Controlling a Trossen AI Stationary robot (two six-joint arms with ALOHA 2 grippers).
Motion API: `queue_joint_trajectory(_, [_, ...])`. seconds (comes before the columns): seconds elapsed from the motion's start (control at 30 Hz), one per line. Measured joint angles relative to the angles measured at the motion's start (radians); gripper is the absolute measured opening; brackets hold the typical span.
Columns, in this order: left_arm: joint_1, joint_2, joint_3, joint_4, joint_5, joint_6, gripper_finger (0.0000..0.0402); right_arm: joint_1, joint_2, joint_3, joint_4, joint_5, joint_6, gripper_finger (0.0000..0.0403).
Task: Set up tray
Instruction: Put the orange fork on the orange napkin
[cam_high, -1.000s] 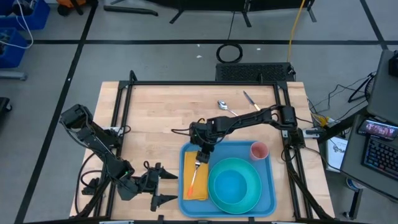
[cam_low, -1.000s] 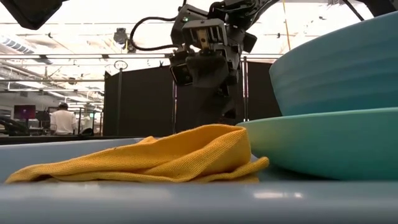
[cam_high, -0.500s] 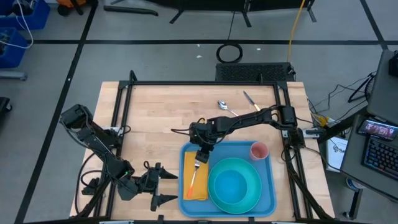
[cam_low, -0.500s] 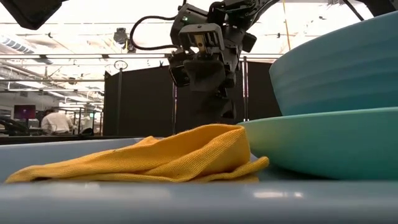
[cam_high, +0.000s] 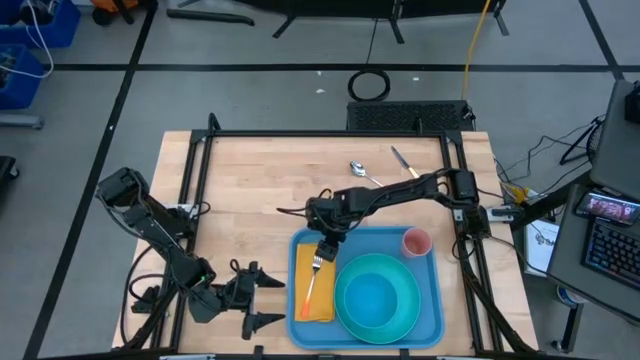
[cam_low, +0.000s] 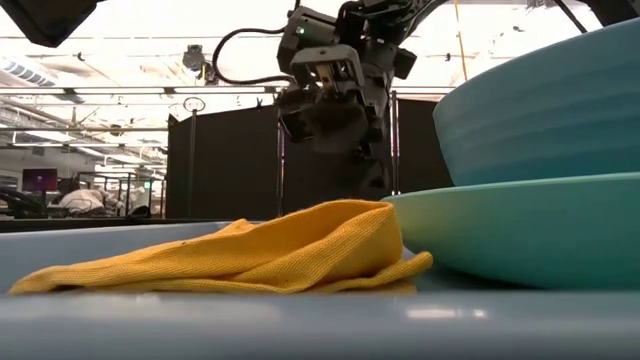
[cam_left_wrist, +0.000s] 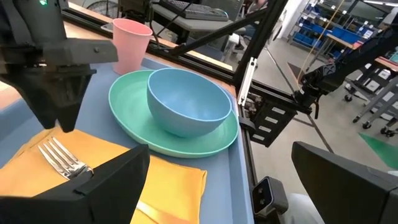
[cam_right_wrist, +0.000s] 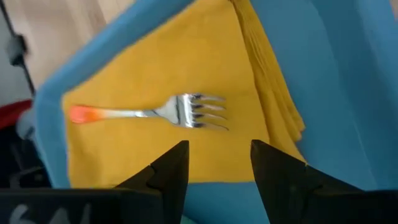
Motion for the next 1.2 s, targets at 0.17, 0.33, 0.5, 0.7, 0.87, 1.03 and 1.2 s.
queue_joint_trajectory(0.17, [0.0,0.0,0.0,-0.011,-0.001,-0.003,0.0397,0.001,0.019,0.0,0.028,-0.037,0.043,0.0162])
queue_joint_trajectory(0.33, [0.0,0.0,0.0,-0.015,-0.001,-0.004,0.0397,0.014,0.047,-0.001,0.05,-0.059,0.039,0.0162])
queue_joint_trajectory(0.5, [0.0,0.0,0.0,-0.016,-0.001,-0.007,0.0397,0.014,0.045,-0.001,0.109,-0.059,0.035,0.0162])
queue_joint_trajectory(0.7, [0.0,0.0,0.0,-0.017,-0.001,-0.007,0.0397,0.014,0.045,0.0,0.192,-0.09,0.044,0.0162])
queue_joint_trajectory(0.87, [0.0,0.0,0.0,-0.023,-0.001,-0.007,0.0397,0.018,0.035,0.0,0.169,-0.052,0.036,0.0162])
queue_joint_trajectory(1.03, [0.0,0.0,0.0,-0.03,-0.002,-0.007,0.0397,0.019,0.034,0.0,0.168,-0.033,0.018,0.0162])
queue_joint_trajectory(1.2, [0.0,0.0,0.0,-0.045,-0.002,-0.022,0.0397,0.019,0.034,0.0,0.114,0.009,0.039,0.0162])
